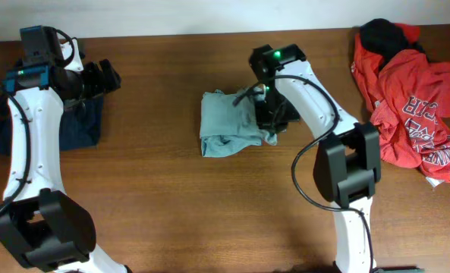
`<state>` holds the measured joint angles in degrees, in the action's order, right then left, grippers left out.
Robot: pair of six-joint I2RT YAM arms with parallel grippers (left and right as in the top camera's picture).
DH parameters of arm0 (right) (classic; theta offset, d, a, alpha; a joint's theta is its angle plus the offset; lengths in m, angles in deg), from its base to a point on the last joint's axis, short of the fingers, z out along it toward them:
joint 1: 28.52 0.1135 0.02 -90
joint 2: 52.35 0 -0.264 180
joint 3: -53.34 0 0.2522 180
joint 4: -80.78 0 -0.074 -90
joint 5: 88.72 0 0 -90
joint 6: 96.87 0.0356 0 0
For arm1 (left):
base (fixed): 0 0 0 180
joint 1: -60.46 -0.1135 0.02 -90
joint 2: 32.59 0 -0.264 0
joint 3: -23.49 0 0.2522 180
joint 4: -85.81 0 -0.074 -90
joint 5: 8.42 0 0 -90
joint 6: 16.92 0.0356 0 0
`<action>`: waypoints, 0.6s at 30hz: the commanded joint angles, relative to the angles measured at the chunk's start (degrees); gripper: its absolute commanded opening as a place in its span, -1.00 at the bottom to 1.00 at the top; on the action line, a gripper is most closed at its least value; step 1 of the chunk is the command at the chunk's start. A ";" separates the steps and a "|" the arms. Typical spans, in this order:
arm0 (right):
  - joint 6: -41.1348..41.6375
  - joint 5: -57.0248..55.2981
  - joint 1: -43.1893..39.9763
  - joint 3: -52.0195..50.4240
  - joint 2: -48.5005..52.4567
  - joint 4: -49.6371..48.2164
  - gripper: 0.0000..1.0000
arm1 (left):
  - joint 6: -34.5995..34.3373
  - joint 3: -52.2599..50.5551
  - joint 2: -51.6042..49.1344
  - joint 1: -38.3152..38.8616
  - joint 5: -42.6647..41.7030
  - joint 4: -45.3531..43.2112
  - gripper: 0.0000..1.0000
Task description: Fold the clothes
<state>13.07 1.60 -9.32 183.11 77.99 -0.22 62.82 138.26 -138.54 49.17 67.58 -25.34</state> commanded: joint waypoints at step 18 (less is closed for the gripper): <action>-3.37 3.26 -2.80 -2.10 -7.08 -7.28 0.21 | 0.98 0.59 1.46 -0.02 1.79 0.26 0.98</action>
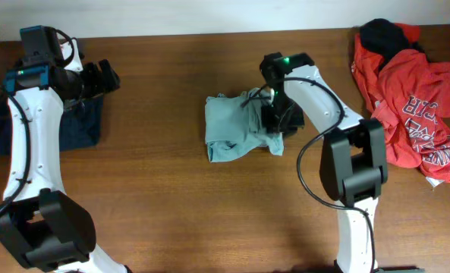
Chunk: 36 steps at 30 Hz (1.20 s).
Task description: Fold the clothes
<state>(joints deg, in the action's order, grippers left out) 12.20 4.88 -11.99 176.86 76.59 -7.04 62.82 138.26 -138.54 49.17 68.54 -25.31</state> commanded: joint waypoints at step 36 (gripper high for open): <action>-13.31 4.85 1.14 4.83 1.73 -10.88 -0.38 | 0.94 0.59 1.46 0.42 0.81 -0.09 0.98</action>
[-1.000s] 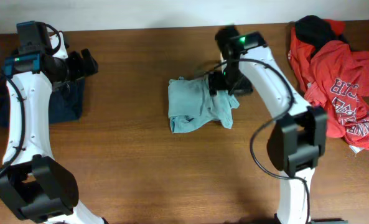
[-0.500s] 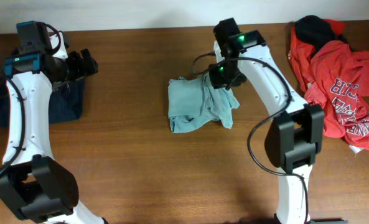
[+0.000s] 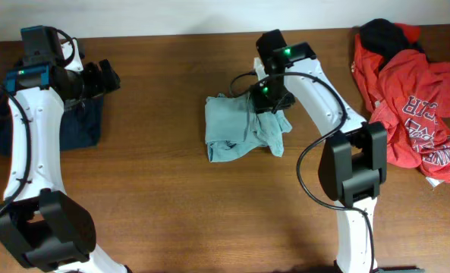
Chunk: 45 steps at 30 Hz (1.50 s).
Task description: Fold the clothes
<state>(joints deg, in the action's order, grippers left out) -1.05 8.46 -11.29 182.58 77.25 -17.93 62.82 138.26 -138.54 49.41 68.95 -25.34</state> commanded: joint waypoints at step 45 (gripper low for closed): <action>-11.69 24.13 -20.09 8.76 -2.03 15.76 0.97 | 6.71 -7.04 -2.45 13.90 -9.38 -0.57 0.98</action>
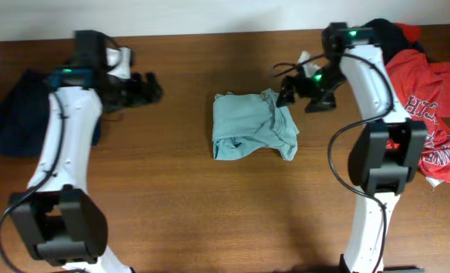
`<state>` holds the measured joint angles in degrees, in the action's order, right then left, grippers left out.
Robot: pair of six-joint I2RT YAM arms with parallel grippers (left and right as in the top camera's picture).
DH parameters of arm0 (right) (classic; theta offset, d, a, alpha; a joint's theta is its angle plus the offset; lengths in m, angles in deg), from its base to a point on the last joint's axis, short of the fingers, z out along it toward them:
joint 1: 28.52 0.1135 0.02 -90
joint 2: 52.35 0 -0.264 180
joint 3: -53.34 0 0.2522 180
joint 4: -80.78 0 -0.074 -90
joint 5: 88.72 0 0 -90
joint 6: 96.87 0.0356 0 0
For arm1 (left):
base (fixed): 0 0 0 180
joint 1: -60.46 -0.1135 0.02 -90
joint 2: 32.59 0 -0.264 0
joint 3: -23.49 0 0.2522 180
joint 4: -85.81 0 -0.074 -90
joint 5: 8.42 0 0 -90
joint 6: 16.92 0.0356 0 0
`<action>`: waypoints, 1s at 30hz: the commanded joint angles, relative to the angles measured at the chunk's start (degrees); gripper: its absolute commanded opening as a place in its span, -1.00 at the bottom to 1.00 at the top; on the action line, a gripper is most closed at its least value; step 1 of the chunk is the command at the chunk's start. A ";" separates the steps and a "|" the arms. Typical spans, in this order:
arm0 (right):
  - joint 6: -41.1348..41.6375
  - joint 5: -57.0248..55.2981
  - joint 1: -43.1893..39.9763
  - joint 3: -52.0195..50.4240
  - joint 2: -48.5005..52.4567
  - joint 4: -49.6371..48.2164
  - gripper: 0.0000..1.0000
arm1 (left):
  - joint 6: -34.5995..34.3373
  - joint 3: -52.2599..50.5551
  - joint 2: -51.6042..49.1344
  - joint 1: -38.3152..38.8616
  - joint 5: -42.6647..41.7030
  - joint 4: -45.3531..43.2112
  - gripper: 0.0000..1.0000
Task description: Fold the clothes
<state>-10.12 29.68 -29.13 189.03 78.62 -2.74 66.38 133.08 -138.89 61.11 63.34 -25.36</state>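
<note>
A crumpled light teal garment (249,127) lies bunched at the table's middle, with a loose flap at its right side. My right gripper (284,85) hovers just off the garment's upper right corner; its fingers look spread and hold nothing. My left gripper (153,89) is at the upper left, well left of the garment, pointing right and apparently open and empty.
A dark navy cloth (16,117) lies at the far left edge. A heap of red printed shirts (426,98) with a black garment (382,32) on top fills the right edge. The right arm's column stands at the lower right.
My right gripper has left the teal garment's upper right edge and now sits to its right. The left arm has shifted from over the navy cloth toward the centre. The garment lies slightly further right.
My right gripper was first down on the teal garment's right part, then a little further right with the cloth shifted. Then it was at the garment's top right edge. Now it is off the cloth, and the left arm, still until then, has moved rightward.
</note>
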 commanded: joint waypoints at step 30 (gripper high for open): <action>-7.50 7.82 -9.18 11.23 -3.67 8.83 0.97 | -10.71 -2.95 -28.96 14.05 -34.36 -28.85 0.98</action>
<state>-16.54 36.35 -38.50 199.17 77.64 5.90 62.25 130.57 -166.02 71.64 24.87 -52.90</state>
